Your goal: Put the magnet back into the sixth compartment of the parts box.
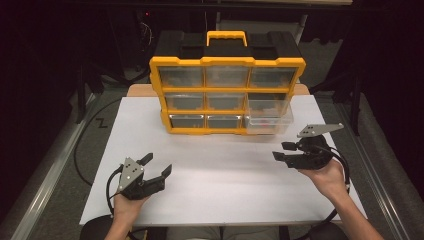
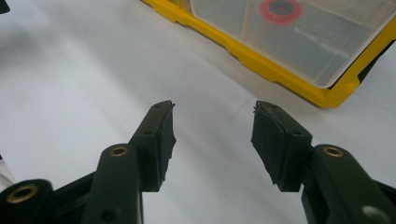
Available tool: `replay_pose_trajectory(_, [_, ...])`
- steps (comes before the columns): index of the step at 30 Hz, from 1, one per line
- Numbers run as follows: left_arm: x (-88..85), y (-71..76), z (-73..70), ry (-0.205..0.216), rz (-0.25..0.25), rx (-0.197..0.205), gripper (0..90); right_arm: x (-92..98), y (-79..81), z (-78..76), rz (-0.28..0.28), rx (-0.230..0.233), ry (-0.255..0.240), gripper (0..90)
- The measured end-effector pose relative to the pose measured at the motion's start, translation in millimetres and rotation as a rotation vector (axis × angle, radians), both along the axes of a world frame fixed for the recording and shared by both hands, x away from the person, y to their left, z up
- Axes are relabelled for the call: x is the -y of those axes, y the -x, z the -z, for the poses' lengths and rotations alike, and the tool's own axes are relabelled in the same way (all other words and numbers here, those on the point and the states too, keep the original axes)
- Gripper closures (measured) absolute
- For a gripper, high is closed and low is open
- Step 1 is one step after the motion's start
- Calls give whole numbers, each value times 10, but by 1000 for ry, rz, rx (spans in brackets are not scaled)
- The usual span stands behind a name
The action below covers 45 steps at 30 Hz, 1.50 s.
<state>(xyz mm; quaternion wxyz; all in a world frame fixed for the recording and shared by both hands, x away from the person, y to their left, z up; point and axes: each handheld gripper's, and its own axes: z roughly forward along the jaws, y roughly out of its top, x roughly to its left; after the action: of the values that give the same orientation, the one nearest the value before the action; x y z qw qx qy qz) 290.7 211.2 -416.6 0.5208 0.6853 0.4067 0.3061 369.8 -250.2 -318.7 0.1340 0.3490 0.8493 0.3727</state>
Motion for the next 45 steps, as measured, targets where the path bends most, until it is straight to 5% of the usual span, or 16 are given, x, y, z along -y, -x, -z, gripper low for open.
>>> replay_pose_trajectory(18, [-2, 2, -1, -1, 1, 0, 260, 65, 39, 151, 14, 20, -36, 488])
replay_pose_trajectory(45, [-2, -8, 2, -1, -2, -1, 261, 223, 118, 509, 41, 110, -120, 427])
